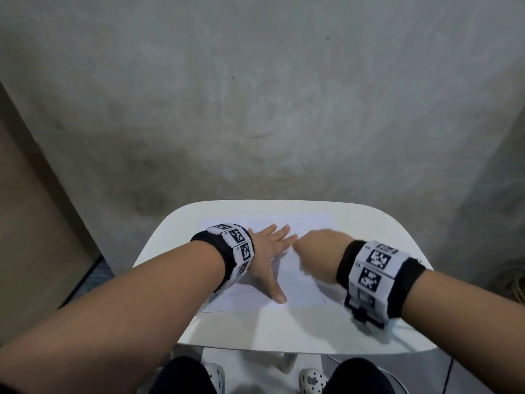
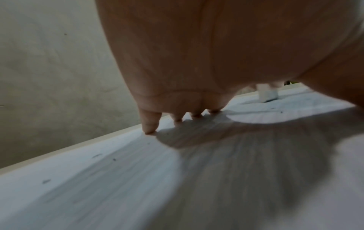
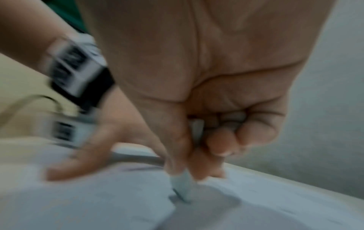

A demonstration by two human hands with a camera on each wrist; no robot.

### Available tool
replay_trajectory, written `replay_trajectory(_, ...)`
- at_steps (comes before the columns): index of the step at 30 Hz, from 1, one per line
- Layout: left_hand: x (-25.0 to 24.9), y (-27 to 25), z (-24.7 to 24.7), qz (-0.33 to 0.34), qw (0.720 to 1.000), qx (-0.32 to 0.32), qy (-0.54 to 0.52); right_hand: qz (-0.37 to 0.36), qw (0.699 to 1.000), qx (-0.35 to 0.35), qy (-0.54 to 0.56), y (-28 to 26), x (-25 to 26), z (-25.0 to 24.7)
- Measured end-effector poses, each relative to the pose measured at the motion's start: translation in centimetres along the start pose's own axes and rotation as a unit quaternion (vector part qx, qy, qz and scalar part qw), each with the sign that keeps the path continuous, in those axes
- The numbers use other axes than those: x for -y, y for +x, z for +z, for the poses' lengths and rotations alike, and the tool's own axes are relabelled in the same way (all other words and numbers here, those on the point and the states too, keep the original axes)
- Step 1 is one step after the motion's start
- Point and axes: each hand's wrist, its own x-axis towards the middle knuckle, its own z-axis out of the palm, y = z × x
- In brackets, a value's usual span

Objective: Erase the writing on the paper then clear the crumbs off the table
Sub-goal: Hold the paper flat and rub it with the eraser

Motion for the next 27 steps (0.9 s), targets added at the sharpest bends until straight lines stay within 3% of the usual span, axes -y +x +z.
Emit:
replay_trajectory(2,-0.2,-0.1,0.0,0.002,1.000,-0.006,0.000,-0.058,0.998,0.033,-0.007,-0.7,1.2,0.6)
replay_trajectory(7,0.1,0.3,0.3,-0.005,1.000,0.003,0.010,0.003,1.000,-0.010,-0.008,0.2,-0.7,-0.4)
replay_trajectory(10,-0.3,0.2,0.3,-0.004,1.000,-0.002,0.011,-0.070,0.996,0.036,-0.035,-1.0,1.5,0.9)
replay_trajectory(12,-0.2,0.2,0.3,0.001,1.000,-0.001,0.015,-0.034,0.998,0.048,-0.001,-0.8,0.4,0.4)
replay_trajectory(15,0.2,0.4,0.4,-0.003,1.000,0.006,0.010,0.033,0.999,-0.007,0.003,0.4,-2.0,-0.2)
replay_trajectory(19,0.0,0.5,0.6,-0.003,1.000,0.000,0.018,-0.055,0.997,0.049,-0.023,-1.6,1.6,1.0)
replay_trajectory(22,0.1,0.4,0.3,0.001,1.000,0.009,0.009,0.016,0.999,0.026,0.031,-0.1,-1.7,0.2)
replay_trajectory(24,0.1,0.3,0.3,-0.001,1.000,0.012,0.004,0.048,0.999,-0.006,0.008,0.4,-2.8,-0.1)
replay_trajectory(27,0.1,0.3,0.4,0.005,1.000,0.006,0.013,-0.044,0.998,0.030,-0.015,-1.0,0.5,0.6)
